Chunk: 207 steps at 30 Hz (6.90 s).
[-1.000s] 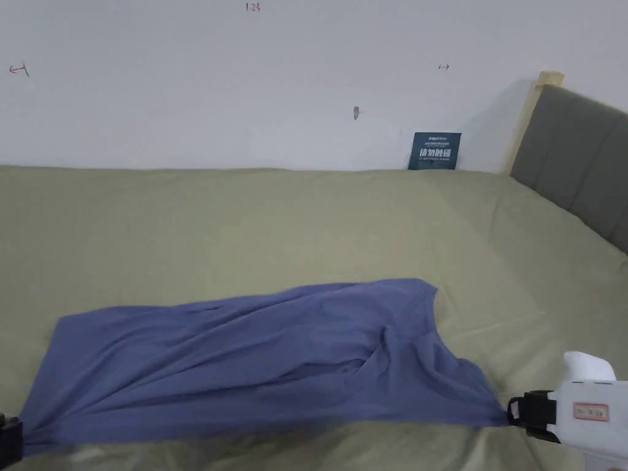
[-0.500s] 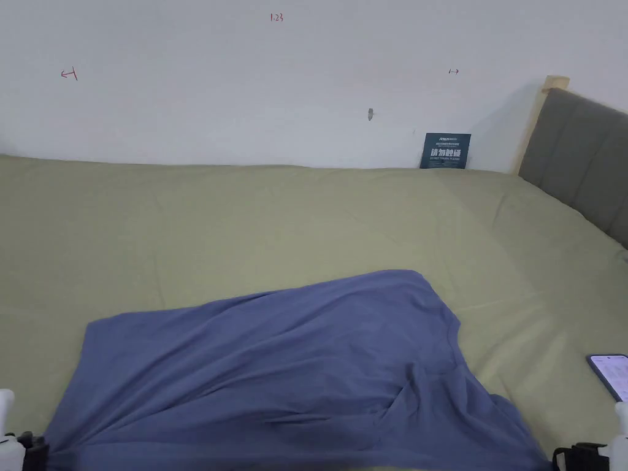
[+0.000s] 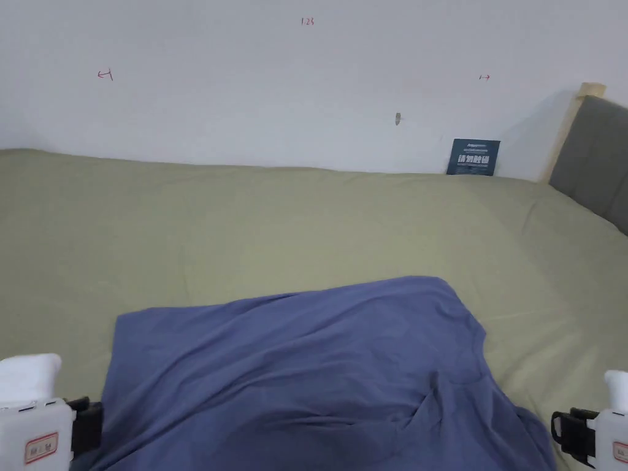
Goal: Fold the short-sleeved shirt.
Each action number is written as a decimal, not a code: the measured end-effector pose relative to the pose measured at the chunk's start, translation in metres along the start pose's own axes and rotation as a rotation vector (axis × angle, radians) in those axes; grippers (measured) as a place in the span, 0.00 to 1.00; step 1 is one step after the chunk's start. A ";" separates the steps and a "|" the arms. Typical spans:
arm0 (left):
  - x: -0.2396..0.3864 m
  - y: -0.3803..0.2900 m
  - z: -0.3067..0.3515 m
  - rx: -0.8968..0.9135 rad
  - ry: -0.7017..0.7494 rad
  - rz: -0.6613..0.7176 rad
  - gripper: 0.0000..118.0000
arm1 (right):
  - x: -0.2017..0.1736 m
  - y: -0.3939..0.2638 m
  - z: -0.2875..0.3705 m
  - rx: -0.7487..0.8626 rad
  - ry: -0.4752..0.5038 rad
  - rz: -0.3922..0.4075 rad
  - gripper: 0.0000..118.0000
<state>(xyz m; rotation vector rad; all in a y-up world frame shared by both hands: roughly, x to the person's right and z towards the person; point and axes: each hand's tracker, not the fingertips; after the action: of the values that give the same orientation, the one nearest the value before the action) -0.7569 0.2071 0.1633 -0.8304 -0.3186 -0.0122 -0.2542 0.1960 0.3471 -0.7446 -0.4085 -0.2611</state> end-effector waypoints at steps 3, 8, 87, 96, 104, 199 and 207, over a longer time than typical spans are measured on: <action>0.006 -0.001 -0.007 -0.037 -0.038 0.064 0.00 | -0.017 0.005 -0.001 0.068 0.083 -0.093 0.00; -0.006 0.004 -0.038 -0.041 -0.015 0.030 0.00 | -0.043 0.013 -0.031 0.018 0.109 -0.010 0.00; -0.046 0.180 -0.237 -0.153 0.105 0.027 0.04 | -0.047 0.249 -0.341 -0.260 0.044 -0.043 0.00; -0.033 0.200 -0.184 -0.071 0.102 0.014 0.04 | -0.041 0.285 -0.234 -0.103 0.088 -0.054 0.00; -0.019 0.251 -0.098 0.117 0.077 0.028 0.04 | -0.034 0.331 -0.116 0.069 0.105 -0.058 0.00; -0.033 -0.013 0.009 -0.058 -0.109 -0.053 0.01 | 0.031 0.015 -0.011 -0.043 -0.005 -0.116 0.00; -0.022 -0.005 -0.015 -0.067 -0.126 -0.045 0.00 | -0.005 0.010 -0.013 0.021 -0.021 -0.125 0.00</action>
<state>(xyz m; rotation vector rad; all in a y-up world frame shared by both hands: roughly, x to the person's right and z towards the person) -0.7750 0.1903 0.1517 -0.8921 -0.4575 -0.0126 -0.2512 0.1946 0.3304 -0.7027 -0.4780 -0.3664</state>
